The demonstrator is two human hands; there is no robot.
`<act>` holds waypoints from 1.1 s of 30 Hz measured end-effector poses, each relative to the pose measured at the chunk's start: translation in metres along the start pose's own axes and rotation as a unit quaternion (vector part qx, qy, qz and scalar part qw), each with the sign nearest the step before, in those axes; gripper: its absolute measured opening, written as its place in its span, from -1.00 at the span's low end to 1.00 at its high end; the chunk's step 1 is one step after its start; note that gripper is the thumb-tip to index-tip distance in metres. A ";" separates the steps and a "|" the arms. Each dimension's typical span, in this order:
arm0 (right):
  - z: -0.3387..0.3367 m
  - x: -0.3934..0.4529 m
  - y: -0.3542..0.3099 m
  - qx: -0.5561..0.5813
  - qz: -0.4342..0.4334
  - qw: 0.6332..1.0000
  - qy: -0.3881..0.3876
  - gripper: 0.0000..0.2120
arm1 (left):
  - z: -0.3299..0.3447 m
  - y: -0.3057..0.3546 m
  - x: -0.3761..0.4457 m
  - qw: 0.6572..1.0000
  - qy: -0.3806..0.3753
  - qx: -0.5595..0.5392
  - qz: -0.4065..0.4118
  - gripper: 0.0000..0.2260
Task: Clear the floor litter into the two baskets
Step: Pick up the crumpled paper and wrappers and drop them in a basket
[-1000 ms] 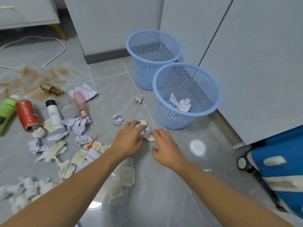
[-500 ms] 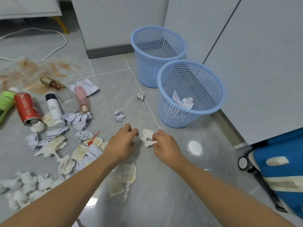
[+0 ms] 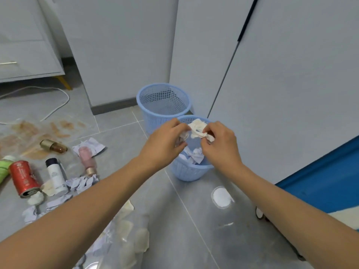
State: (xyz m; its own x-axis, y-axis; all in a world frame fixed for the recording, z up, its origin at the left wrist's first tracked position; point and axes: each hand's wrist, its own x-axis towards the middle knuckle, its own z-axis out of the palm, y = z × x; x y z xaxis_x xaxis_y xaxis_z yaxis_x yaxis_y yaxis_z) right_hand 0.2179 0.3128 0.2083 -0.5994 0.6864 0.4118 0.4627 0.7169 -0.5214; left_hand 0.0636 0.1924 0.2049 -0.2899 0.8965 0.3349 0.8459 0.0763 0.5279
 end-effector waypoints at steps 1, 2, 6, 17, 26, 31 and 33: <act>-0.001 0.006 0.008 -0.020 0.017 1.000 -0.009 -0.89 | 0.009 0.006 0.012 1.000 -0.008 0.001 -0.004 -0.62; -0.002 0.010 0.016 -0.041 0.030 0.998 -0.024 -0.90 | 0.017 0.011 0.022 1.000 -0.022 0.006 -0.015 -0.60; -0.002 0.016 0.032 -0.099 0.111 0.974 -0.171 -0.57 | 0.041 0.013 0.035 0.991 -0.093 0.052 -0.075 -0.41; 0.037 -0.033 -0.068 -0.056 -0.052 0.979 -0.189 -0.76 | -0.030 -0.068 -0.081 0.971 -0.032 0.058 -0.231 -0.79; 0.122 -0.087 -0.092 -0.113 0.013 0.932 -0.344 -0.75 | -0.043 -0.117 -0.132 0.918 -0.189 0.060 -0.343 -0.72; 0.191 -0.070 -0.049 -0.123 0.025 0.925 -0.358 -0.66 | 0.012 -0.153 -0.135 0.914 -0.185 0.078 -0.353 -0.66; 0.216 -0.061 -0.033 -0.125 0.022 0.926 -0.356 -0.61 | 0.042 -0.167 -0.135 0.917 -0.177 0.073 -0.351 -0.61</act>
State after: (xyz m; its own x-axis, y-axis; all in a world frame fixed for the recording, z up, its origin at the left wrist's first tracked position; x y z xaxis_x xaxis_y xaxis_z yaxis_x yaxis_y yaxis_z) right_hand 0.0979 0.2202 0.0386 -0.8139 0.5246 -0.2497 0.5801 0.7577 -0.2991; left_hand -0.0194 0.0771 0.0387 -0.6445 0.6875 -0.3346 0.5651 0.7231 0.3972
